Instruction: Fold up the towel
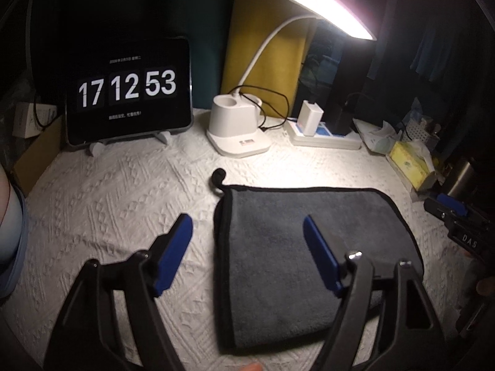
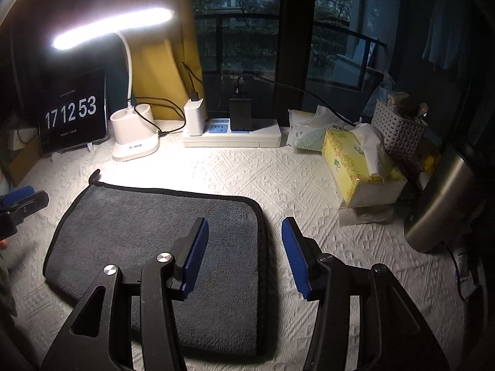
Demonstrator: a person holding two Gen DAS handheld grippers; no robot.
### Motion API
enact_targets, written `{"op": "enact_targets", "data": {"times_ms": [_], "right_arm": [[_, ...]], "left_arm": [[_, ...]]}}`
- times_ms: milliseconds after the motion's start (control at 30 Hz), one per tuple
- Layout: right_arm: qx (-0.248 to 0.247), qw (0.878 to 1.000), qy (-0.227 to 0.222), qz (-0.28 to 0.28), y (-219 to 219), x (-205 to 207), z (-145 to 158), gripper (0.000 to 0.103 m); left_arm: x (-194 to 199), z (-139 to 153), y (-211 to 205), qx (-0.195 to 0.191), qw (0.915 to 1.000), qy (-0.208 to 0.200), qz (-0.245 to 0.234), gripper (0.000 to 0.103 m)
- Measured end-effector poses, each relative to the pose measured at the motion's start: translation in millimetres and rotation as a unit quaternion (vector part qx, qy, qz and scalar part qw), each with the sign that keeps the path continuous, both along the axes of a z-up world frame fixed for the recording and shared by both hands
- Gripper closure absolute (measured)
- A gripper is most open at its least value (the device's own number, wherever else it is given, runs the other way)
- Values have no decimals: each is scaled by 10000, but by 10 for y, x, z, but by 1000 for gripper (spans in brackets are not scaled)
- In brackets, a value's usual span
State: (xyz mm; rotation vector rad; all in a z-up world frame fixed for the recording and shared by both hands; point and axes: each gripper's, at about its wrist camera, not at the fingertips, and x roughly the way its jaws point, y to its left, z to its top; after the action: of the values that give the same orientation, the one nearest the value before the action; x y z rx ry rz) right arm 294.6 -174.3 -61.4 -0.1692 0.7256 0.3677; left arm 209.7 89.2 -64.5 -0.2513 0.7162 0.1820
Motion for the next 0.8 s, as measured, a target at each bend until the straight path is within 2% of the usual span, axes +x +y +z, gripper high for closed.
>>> {"op": "enact_targets", "data": {"times_ms": [467,633,800], "right_arm": [[39,9999,-125,11,-64,-419,125,51],[52,9998,-174,17,-98,-559,164,51],[72,9997,-238,16,-136,-707,205,51]], "left_arm": [[-421,126,-96,-61,9997,-204,-107,27],[-559,184,-144,-86,9993,-327,-162,19],[-692,225,-185,-72,9990,-404,-181,18]]}}
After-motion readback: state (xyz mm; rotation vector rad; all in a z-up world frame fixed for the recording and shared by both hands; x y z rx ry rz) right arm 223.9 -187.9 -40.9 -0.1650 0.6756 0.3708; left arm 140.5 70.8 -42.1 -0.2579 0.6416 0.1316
